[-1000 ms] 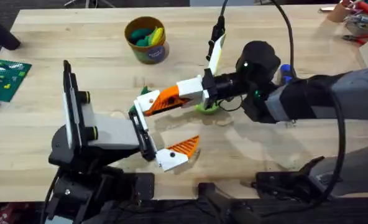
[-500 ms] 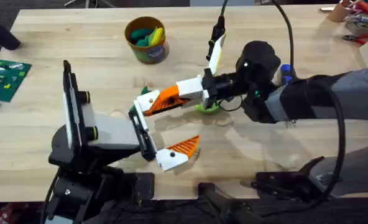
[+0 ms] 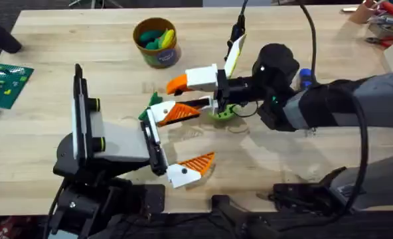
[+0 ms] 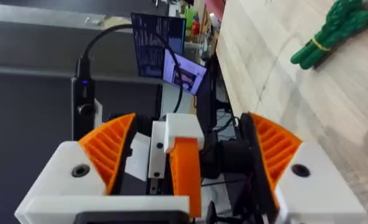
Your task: Pick up the gripper from the table and insert it into the empty holder that is missing its gripper. Then pick up a screw, insert it into the mounting hole, and use the screwdriver to tighten it. Finally, clean up the table by picking up the vegetable and placing it into the bucket.
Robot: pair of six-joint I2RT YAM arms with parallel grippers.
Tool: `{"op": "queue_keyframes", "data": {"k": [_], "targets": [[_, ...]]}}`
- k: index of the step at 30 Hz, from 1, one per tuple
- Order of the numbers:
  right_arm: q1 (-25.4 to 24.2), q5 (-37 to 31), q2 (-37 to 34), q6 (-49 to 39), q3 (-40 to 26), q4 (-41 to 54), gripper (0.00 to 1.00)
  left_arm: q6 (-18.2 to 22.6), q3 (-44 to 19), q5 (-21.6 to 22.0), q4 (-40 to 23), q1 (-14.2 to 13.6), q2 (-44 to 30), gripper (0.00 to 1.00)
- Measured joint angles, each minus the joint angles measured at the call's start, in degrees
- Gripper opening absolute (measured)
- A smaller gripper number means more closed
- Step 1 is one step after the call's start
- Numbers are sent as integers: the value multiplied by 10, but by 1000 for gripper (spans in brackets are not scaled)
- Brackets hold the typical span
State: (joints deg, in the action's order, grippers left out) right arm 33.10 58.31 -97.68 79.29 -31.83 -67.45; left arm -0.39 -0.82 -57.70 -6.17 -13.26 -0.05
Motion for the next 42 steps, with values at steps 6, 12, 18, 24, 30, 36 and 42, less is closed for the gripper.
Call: {"op": "queue_keyframes", "data": {"k": [6, 12, 18, 24, 30, 36, 42], "targets": [[0, -4, 0, 0, 0, 0, 992, 0, 0, -2, 0, 0, 0, 986], [-2, -4, 0, 0, 0, 3, 992, 0, 0, -2, 0, 0, 0, 986], [-34, -4, 41, -11, 0, 34, 993, 0, 0, -2, 0, 0, 0, 986], [-105, 46, 110, -85, -21, 195, 993, 0, 0, -2, 0, 0, 0, 986], [-144, 103, 132, -204, -76, 390, 992, 0, 0, -2, 0, 0, 0, 986], [-144, 122, 159, -298, -87, 510, 993, 0, 0, -2, 0, 0, 0, 986], [-116, 126, 160, -344, -87, 525, 992, 0, 0, -2, 0, 0, 0, 986]]}}
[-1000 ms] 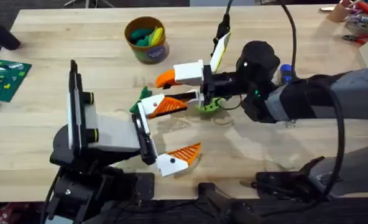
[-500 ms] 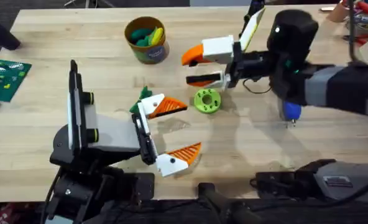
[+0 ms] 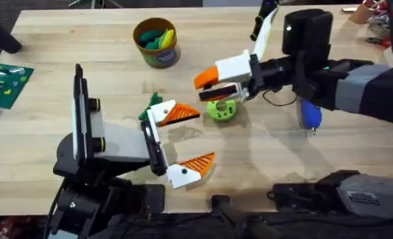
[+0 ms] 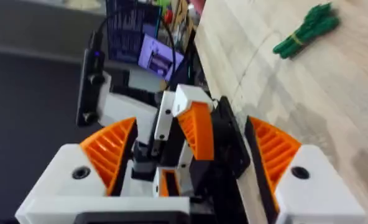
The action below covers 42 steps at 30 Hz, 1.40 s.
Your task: Pick up the gripper from the table and insert it into the empty holder that is missing its gripper. Then pick up a screw, insert it into the mounting hole, and use the screwdriver to tighten it. Finally, clean up the table by picking up the vegetable and placing it into the bucket.
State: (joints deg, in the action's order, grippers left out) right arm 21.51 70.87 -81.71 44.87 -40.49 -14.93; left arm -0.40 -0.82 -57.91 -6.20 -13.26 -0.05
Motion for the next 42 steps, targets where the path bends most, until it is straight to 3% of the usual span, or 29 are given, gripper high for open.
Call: {"op": "queue_keyframes", "data": {"k": [4, 13, 20, 36, 42], "targets": [[19, -2, 0, -7, 2, -11, 992, 0, 0, 0, 0, 0, 0, 988], [25, -21, 0, 89, 85, -245, 992, 0, 0, 0, 0, 0, 0, 988], [37, -36, -1, 139, 107, -254, 992, 0, 0, 0, 0, 0, 0, 988], [62, -20, -54, 162, 107, -305, 987, 0, 0, -2, 0, 0, 0, 986], [64, -17, -63, 177, 107, -331, 878, 0, 0, -2, 0, 0, 0, 987]]}}
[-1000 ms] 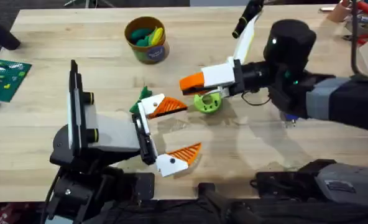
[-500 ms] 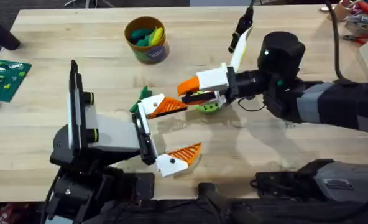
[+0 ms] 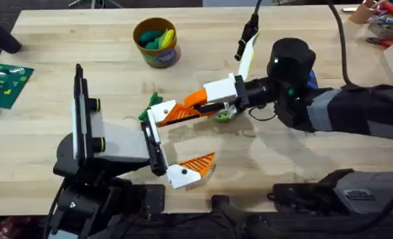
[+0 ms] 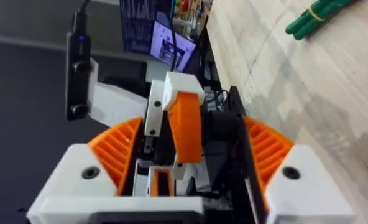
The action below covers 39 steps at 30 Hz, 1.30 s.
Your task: Pick up the gripper from the table and insert it into the empty holder that is missing its gripper. Then pick up a screw, insert it into the mounting hole, and use the screwdriver to tighten it. Finally, clean up the table by picking up the vegetable and placing it into the bucket.
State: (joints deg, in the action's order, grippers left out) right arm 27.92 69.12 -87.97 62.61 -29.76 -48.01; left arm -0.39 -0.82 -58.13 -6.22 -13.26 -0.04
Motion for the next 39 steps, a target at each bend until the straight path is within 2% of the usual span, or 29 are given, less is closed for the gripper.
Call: {"op": "queue_keyframes", "data": {"k": [1, 5, 11, 13, 15, 20, 25, 39], "targets": [[0, 0, 0, 2, 0, 0, 848, 0, 0, 0, 0, 0, 0, 988], [0, 3, 0, 14, 0, 0, 618, 0, 0, 0, 0, 0, 0, 988], [8, 9, 0, 19, 0, 0, 569, 0, 0, 0, 0, 0, 0, 988], [11, 9, 0, 21, 0, 0, 524, 0, 0, 0, 0, 0, 0, 988], [12, 10, 0, 22, 0, 0, 410, 0, 0, 0, 0, 0, 0, 988], [12, 11, 0, 24, 0, 0, 250, 0, 0, 0, 0, 0, 0, 986], [12, 13, 0, 28, 0, -2, 22, 0, 0, 0, 0, 0, 0, 986], [12, 10, 0, 30, 0, -2, 18, 0, 0, -1, 0, 0, 0, 986]]}}
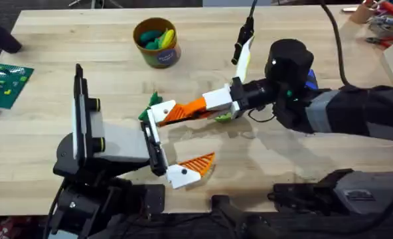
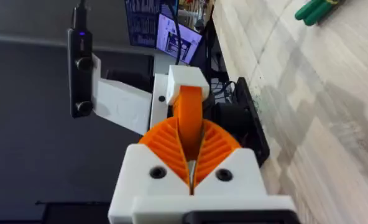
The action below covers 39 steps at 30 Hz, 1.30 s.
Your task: Pick up the gripper from the table and insert it into the empty holder that is missing its gripper. Then pick up a screw, insert it into the mounting hole, and use the screwdriver to tighten it. Finally, clean up the table by picking up the vegetable and placing it into the bucket.
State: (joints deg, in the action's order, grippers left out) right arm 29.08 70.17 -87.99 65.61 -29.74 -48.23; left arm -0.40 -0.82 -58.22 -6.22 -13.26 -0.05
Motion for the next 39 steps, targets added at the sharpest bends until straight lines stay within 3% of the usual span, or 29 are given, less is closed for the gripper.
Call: {"op": "queue_keyframes", "data": {"k": [39], "targets": [[2, 0, -33, 47, -17, -30, 15, -7, 0, 9, 0, 0, 0, 986]]}}
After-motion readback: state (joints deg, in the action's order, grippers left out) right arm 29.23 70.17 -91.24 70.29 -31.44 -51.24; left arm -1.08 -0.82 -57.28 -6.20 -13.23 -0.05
